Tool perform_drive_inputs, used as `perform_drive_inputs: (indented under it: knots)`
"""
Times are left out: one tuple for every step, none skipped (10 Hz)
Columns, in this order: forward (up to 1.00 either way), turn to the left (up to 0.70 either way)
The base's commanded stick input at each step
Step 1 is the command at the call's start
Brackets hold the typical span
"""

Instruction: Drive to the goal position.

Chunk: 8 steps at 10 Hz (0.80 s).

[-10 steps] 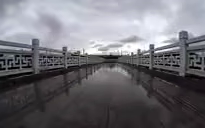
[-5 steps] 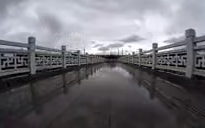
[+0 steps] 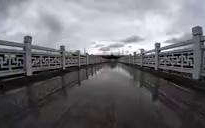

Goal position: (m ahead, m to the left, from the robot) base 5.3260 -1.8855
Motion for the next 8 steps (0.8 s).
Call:
perform_drive_inputs:
  knots:
    - [0.45,0.0]
    - [0.45,-0.01]
    - [0.45,-0.18]
    - [0.45,-0.19]
    - [0.45,-0.1]
    - [0.45,-0.02]
    - [0.45,0.0]
    - [0.45,0.0]
